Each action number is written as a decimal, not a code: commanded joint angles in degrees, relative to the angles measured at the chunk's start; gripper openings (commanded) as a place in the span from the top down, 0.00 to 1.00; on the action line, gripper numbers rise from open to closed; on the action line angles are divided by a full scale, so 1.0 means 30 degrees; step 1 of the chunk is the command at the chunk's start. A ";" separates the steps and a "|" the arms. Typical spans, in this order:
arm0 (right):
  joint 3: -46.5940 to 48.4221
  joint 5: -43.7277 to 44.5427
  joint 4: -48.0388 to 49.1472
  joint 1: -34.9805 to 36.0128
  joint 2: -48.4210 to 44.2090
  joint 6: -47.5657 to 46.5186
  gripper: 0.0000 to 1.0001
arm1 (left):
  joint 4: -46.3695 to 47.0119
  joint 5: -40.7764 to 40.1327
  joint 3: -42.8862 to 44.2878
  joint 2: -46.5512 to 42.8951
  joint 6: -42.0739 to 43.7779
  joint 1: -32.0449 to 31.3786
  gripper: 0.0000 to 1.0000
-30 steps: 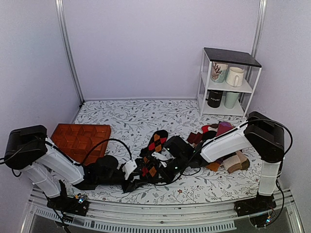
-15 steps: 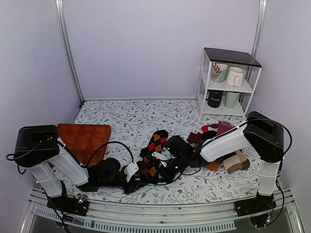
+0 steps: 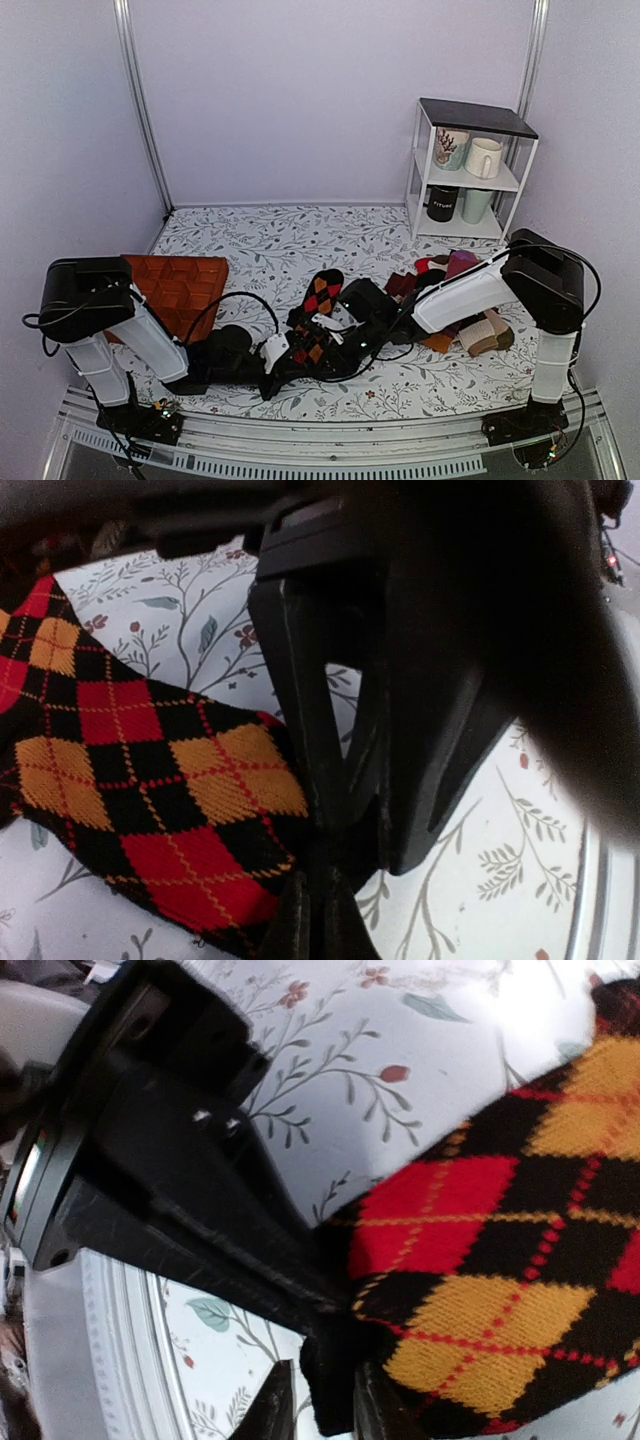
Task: Roll the socks
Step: Roll the sock at the center of the board.
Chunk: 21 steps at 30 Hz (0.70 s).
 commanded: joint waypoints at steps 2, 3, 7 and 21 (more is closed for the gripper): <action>-0.1842 0.2166 -0.0945 0.0098 -0.1214 -0.0748 0.64 | -0.2140 0.2501 -0.0709 -0.0062 -0.2038 -0.0258 1.00; -0.2323 0.2384 -0.0014 0.0088 -0.1896 -0.0881 0.62 | -0.2448 0.2770 -0.0782 -0.0092 -0.2322 -0.0265 1.00; -0.4995 0.2978 0.3577 0.0116 -0.4927 -0.2200 0.58 | -0.2982 0.3464 -0.0898 0.0066 -0.3390 -0.0219 1.00; -0.8382 0.1912 0.9484 0.0710 -0.6163 -0.7505 0.54 | -0.4842 0.4832 0.0207 0.2325 -0.4970 0.0631 1.00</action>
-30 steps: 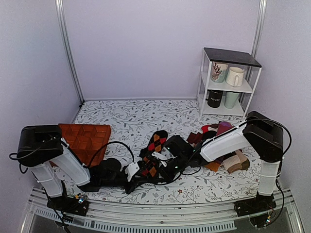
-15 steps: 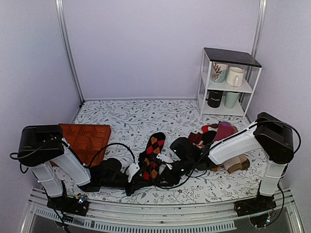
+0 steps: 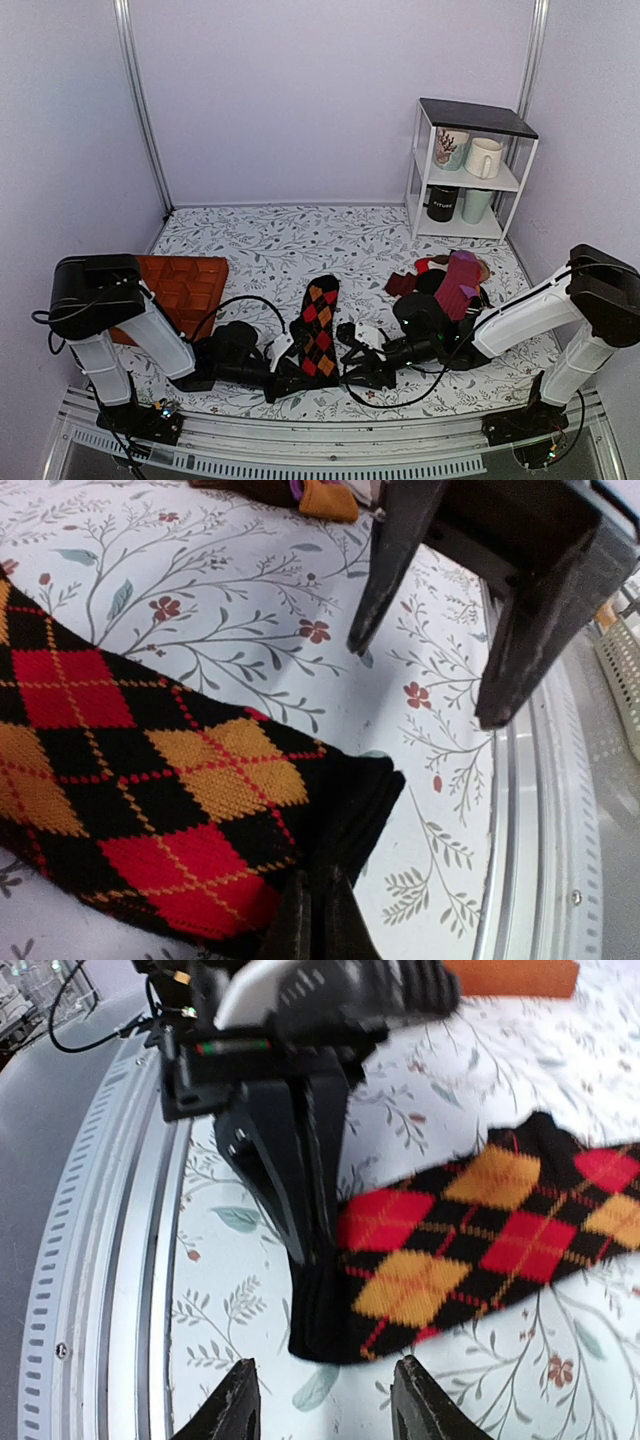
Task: Roll the socks
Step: Roll the sock at the center of the board.
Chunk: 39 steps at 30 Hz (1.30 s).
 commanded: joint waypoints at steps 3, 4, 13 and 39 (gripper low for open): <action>0.0510 -0.0740 0.2311 0.0683 0.1348 -0.1248 0.54 | -0.4443 0.0569 -0.0465 0.1490 -0.0433 0.0190 1.00; 0.0614 -0.0764 0.2409 0.0740 0.1661 -0.1249 0.54 | -0.4450 0.0556 -0.0467 0.1464 -0.0431 0.0209 1.00; 0.0923 -0.0218 0.2725 0.1041 0.3458 -0.1119 0.55 | -0.4379 0.0659 -0.0385 0.1743 -0.0432 0.0264 1.00; 0.0337 0.0836 0.3274 0.1127 0.1493 -0.1938 0.59 | -0.4212 0.0965 -0.0320 0.2085 -0.0418 0.0250 1.00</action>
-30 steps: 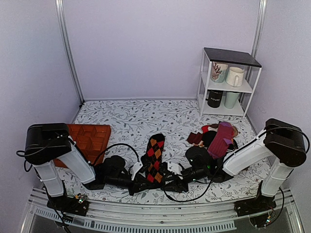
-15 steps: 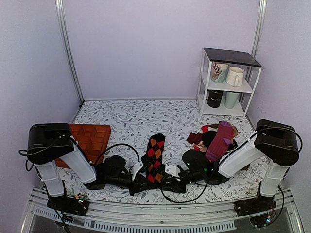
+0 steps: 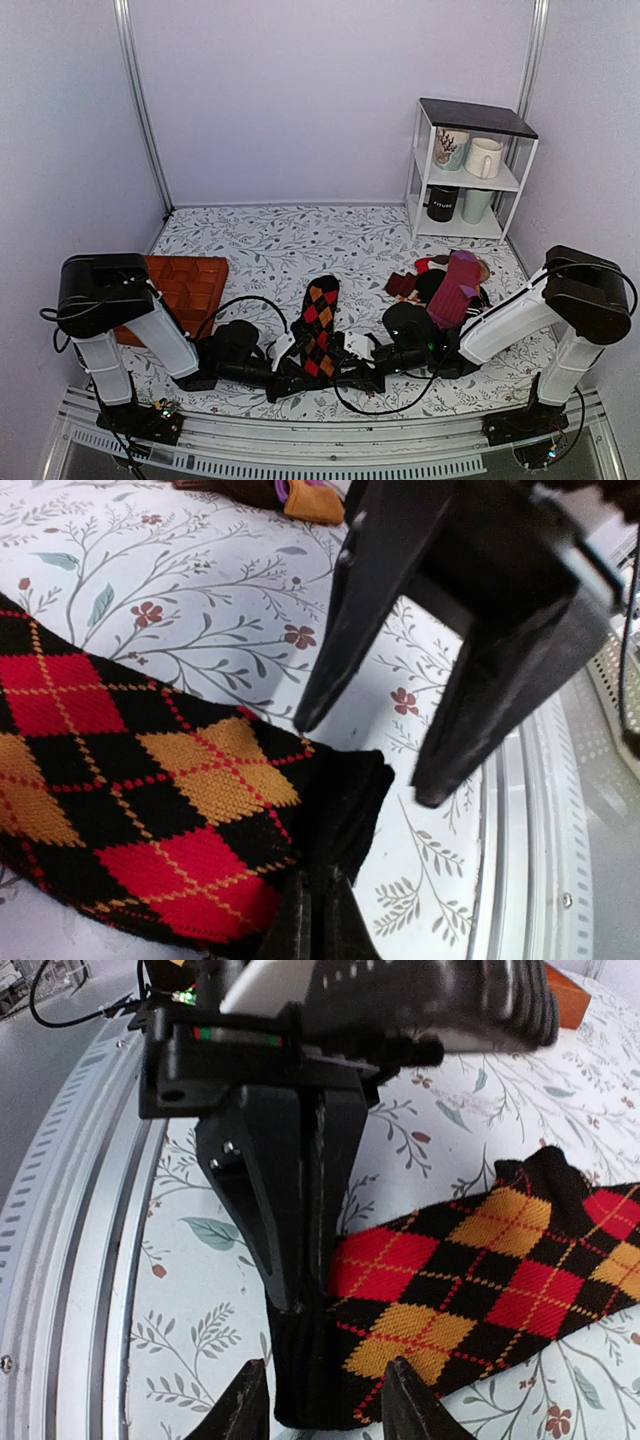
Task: Roll the socks
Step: Roll the sock at the center of the board.
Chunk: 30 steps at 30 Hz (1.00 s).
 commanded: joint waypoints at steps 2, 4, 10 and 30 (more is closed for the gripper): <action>0.0246 -0.1234 0.0490 0.0116 -0.0271 -0.0545 0.59 | -0.5113 -0.0076 -0.0692 0.1125 -0.0149 -0.0031 1.00; 0.0538 -0.1580 0.0522 0.0120 0.0588 -0.0491 0.60 | -0.5129 -0.0033 -0.0677 0.1121 -0.0153 -0.0017 1.00; 0.0593 -0.1694 0.0757 0.0124 0.1528 -0.0148 0.60 | -0.5143 -0.0019 -0.0663 0.1129 -0.0149 -0.0038 1.00; 0.1302 0.0713 -0.1172 0.0129 0.2831 0.1641 0.96 | -0.5026 -0.0459 -0.0907 0.0401 0.0074 -0.0038 0.93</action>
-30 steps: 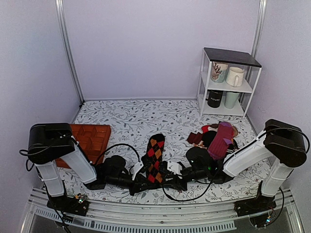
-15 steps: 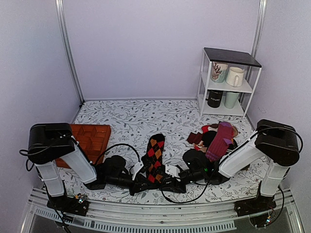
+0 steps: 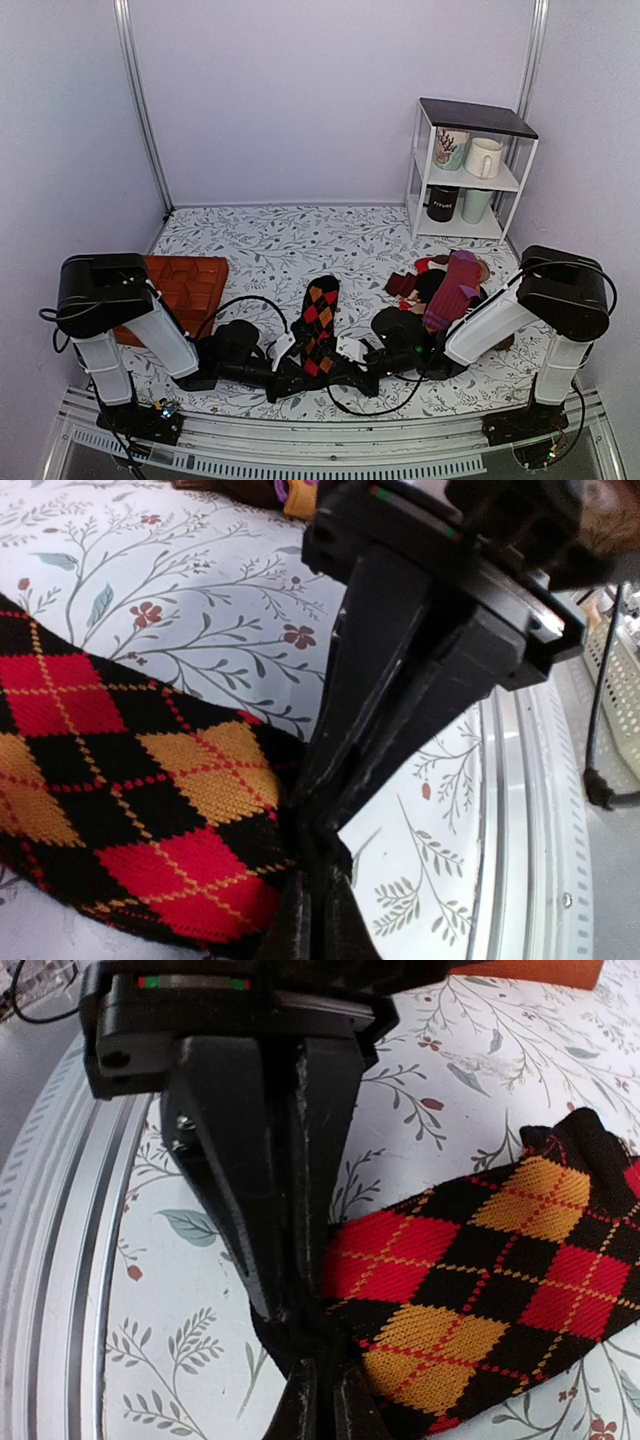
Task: Roll the socks
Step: Roll the sock at the center of the board.
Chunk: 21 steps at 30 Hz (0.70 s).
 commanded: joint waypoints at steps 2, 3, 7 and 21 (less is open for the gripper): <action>0.0615 0.0395 -0.1903 0.0129 0.0799 0.1167 1.00 | -0.5190 -0.1516 -0.1166 -0.0663 0.0422 -0.0143 0.77; 0.0665 0.0033 -0.2144 0.0116 0.0799 0.1478 1.00 | -0.5428 -0.2013 -0.1324 -0.1690 0.0646 -0.0257 0.73; 0.1313 -0.1460 -0.3496 0.0033 0.0933 0.3034 1.00 | -0.6675 -0.4596 -0.1791 -0.5430 0.1673 -0.1025 0.59; 0.3763 -0.5314 -0.8835 -0.1993 0.2554 0.8912 1.00 | -0.5702 -0.8698 -0.2150 -0.7781 0.4494 -0.3329 0.57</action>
